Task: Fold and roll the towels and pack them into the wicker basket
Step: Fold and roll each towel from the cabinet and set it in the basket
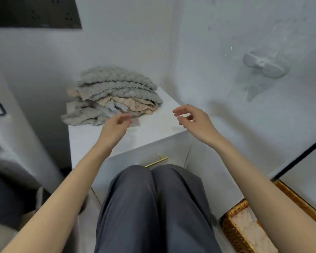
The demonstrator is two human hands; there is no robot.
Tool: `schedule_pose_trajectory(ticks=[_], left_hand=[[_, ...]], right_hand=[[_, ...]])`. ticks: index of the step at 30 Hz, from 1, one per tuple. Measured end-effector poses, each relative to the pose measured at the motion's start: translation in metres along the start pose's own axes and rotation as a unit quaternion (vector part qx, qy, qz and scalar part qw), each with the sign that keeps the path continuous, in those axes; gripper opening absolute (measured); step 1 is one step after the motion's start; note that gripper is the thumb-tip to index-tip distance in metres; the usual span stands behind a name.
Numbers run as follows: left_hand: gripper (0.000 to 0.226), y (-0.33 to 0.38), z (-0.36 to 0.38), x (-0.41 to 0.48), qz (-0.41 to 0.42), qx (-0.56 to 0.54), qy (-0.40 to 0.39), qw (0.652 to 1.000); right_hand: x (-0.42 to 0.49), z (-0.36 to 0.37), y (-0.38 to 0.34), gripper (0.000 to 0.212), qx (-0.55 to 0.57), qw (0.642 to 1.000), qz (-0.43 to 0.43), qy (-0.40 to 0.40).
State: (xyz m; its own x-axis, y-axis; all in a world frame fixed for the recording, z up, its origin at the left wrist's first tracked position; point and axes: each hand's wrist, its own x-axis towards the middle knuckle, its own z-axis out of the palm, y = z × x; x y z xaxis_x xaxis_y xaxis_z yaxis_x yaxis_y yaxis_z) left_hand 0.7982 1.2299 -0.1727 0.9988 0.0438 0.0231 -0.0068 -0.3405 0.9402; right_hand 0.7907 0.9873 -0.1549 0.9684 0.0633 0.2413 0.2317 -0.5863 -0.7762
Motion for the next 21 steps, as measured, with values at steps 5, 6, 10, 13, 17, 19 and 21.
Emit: schedule_pose_trajectory(ticks=[5, 6, 10, 13, 17, 19, 21], left_hand=[[0.037, -0.044, -0.035, 0.002, 0.021, 0.334, 0.008, 0.942], [0.038, -0.05, -0.041, 0.003, 0.011, 0.374, -0.003, 0.927], [0.034, -0.061, -0.05, 0.009, -0.016, 0.453, -0.023, 0.891], [0.028, -0.065, -0.05, 0.014, -0.008, 0.478, 0.003, 0.878], [0.028, -0.072, -0.046, 0.019, 0.015, 0.51, 0.034, 0.859], [0.029, -0.076, -0.048, 0.022, 0.022, 0.517, 0.033, 0.855], [0.03, -0.078, -0.052, 0.027, 0.026, 0.522, 0.031, 0.852]], right_hand=[[0.032, 0.037, -0.022, 0.02, -0.014, 0.999, -0.04, -0.035], [0.04, 0.046, -0.027, 0.02, -0.021, 0.998, -0.052, -0.041], [0.069, 0.075, -0.048, 0.02, -0.048, 0.992, -0.095, -0.064], [0.094, 0.094, -0.064, 0.022, -0.085, 0.984, -0.139, -0.067], [0.124, 0.117, -0.084, 0.023, -0.131, 0.972, -0.191, -0.049], [0.14, 0.128, -0.09, 0.025, -0.191, 0.957, -0.216, -0.016], [0.155, 0.139, -0.094, 0.028, -0.249, 0.942, -0.225, 0.008]])
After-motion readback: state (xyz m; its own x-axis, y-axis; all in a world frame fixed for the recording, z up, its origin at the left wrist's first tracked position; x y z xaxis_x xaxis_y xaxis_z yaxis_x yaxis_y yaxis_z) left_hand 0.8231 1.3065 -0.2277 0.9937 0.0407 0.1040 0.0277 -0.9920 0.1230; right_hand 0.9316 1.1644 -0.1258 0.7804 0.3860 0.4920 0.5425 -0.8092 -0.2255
